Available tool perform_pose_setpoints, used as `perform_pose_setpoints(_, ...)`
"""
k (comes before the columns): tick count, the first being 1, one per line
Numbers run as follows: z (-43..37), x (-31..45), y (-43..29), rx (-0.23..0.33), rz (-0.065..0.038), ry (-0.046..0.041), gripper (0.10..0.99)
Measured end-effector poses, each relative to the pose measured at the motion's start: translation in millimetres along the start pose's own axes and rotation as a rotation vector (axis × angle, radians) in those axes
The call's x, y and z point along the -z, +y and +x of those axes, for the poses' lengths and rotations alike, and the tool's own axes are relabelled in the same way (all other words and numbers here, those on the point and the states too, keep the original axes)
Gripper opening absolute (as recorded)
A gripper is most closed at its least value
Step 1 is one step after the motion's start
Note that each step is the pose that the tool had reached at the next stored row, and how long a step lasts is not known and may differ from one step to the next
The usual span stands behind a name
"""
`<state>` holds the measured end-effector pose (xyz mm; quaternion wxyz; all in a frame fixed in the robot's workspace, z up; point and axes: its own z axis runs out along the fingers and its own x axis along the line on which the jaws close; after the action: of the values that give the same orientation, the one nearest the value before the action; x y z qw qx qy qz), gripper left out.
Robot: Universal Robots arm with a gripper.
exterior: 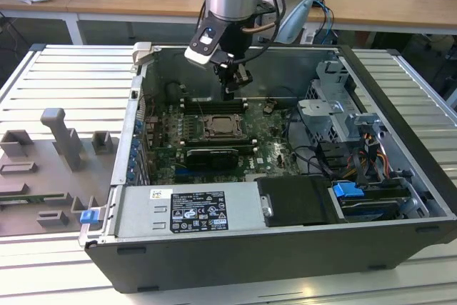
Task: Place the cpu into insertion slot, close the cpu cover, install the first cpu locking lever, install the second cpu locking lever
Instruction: 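Install the first cpu locking lever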
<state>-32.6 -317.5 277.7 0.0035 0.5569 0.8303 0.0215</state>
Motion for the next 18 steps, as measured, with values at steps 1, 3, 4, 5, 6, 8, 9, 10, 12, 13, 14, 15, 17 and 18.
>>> perform_pose_setpoints(1,0.0,0.0,0.0,0.011,0.0,0.0004,0.106)
perform_pose_setpoints(3,0.1,-0.1,-0.2,0.044,0.001,0.0018,0.106)
perform_pose_setpoints(4,0.1,-0.2,-0.2,0.057,0.001,0.0023,0.106)
perform_pose_setpoints(5,0.1,-0.2,-0.2,0.08,0.002,0.0031,0.106)
perform_pose_setpoints(6,0.1,-0.4,-0.2,0.105,0.002,0.0041,0.106)
perform_pose_setpoints(8,0.1,-0.5,-0.2,0.138,0.003,0.0055,0.106)
perform_pose_setpoints(9,0.1,-0.7,-0.2,0.163,0.003,0.0064,0.106)
perform_pose_setpoints(10,0.1,-0.7,-0.2,0.178,0.003,0.0071,0.106)
perform_pose_setpoints(12,0.1,-0.8,-0.2,0.219,0.004,0.0086,0.106)
perform_pose_setpoints(13,0.1,-0.9,-0.2,0.239,0.004,0.0095,0.106)
perform_pose_setpoints(14,0.1,-0.9,-0.2,0.255,0.005,0.0101,0.106)
perform_pose_setpoints(15,0.1,-0.9,-0.2,0.268,0.005,0.0106,0.106)
perform_pose_setpoints(17,0.1,-1.0,-0.2,0.299,0.005,0.0118,0.106)
perform_pose_setpoints(18,0.1,-1.0,-0.2,0.318,0.006,0.0126,0.106)
